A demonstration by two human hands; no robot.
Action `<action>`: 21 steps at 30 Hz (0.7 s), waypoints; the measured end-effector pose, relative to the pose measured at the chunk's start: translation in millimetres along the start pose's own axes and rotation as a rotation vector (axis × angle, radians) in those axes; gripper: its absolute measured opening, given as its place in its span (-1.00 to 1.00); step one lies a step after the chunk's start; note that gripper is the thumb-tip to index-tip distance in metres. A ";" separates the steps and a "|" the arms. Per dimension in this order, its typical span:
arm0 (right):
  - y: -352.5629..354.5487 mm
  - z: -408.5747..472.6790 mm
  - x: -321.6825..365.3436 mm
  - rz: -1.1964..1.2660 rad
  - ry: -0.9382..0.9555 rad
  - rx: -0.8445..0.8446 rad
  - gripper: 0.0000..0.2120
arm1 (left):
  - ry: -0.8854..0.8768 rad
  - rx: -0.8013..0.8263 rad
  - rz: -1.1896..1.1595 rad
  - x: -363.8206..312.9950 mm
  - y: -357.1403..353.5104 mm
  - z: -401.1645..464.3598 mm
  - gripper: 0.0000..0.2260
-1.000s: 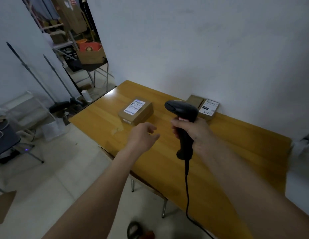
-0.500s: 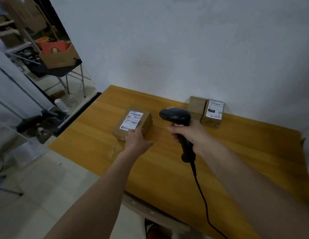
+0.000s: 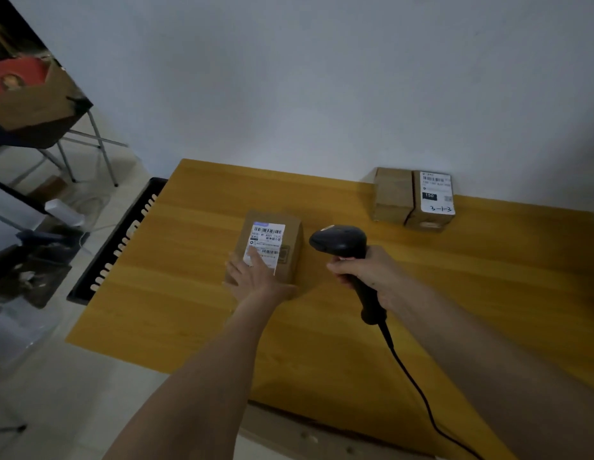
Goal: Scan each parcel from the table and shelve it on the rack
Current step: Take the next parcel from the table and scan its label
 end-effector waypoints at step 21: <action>73.4 33.3 -59.9 0.146 -0.157 -0.211 -0.86 | -0.073 0.094 -0.020 -88.3 -87.7 -53.6 0.26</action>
Point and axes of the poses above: each hand's wrist, its own z-axis towards the middle knuckle, its own y-axis out of the back of the hand, x = y × z, the point moved 10 cm from there along z, towards the middle knuckle, and after that the axes turned 7 degrees about -z, right-handed, at the moved point
